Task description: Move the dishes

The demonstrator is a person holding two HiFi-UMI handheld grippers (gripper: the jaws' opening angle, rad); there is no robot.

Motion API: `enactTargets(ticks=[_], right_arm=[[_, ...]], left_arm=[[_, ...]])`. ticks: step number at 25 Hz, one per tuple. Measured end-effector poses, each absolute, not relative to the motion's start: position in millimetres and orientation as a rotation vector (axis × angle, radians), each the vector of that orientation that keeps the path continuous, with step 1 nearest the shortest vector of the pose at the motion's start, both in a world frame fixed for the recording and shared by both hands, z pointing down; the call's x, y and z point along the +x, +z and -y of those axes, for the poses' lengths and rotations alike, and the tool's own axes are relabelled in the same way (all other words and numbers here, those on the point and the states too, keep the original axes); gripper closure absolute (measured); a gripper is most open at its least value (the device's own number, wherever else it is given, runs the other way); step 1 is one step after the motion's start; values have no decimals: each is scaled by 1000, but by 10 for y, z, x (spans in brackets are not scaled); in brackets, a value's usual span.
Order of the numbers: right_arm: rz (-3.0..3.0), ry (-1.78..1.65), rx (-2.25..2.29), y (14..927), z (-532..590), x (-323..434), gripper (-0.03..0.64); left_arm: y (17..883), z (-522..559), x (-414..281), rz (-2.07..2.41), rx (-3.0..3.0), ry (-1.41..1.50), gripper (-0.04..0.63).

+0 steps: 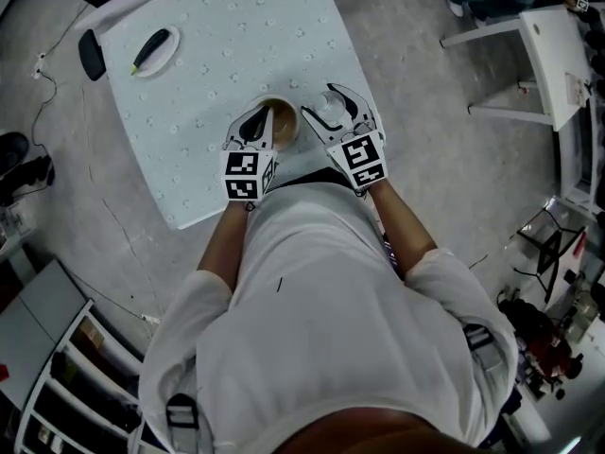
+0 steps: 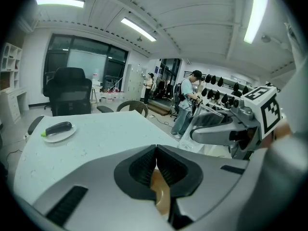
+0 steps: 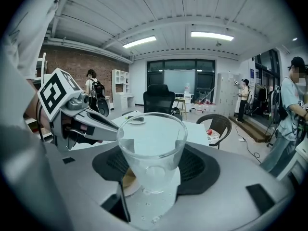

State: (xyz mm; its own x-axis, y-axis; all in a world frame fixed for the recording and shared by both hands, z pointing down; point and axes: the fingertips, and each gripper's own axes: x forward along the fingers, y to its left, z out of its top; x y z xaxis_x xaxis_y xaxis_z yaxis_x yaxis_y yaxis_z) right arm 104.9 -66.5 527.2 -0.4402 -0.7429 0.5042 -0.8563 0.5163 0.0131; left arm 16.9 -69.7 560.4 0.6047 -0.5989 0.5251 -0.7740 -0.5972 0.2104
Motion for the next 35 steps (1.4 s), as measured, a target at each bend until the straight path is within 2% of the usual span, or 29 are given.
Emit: enactTargets(ticks=[15,35], right_arm=[[2285,430,1319,5587,775,1656,342],[2328,409,1028,6328,850,1489,342]], left_arm=[[5767,689,518,1088,2355,702,575],[6048,428,182,1245,2141,800,575]])
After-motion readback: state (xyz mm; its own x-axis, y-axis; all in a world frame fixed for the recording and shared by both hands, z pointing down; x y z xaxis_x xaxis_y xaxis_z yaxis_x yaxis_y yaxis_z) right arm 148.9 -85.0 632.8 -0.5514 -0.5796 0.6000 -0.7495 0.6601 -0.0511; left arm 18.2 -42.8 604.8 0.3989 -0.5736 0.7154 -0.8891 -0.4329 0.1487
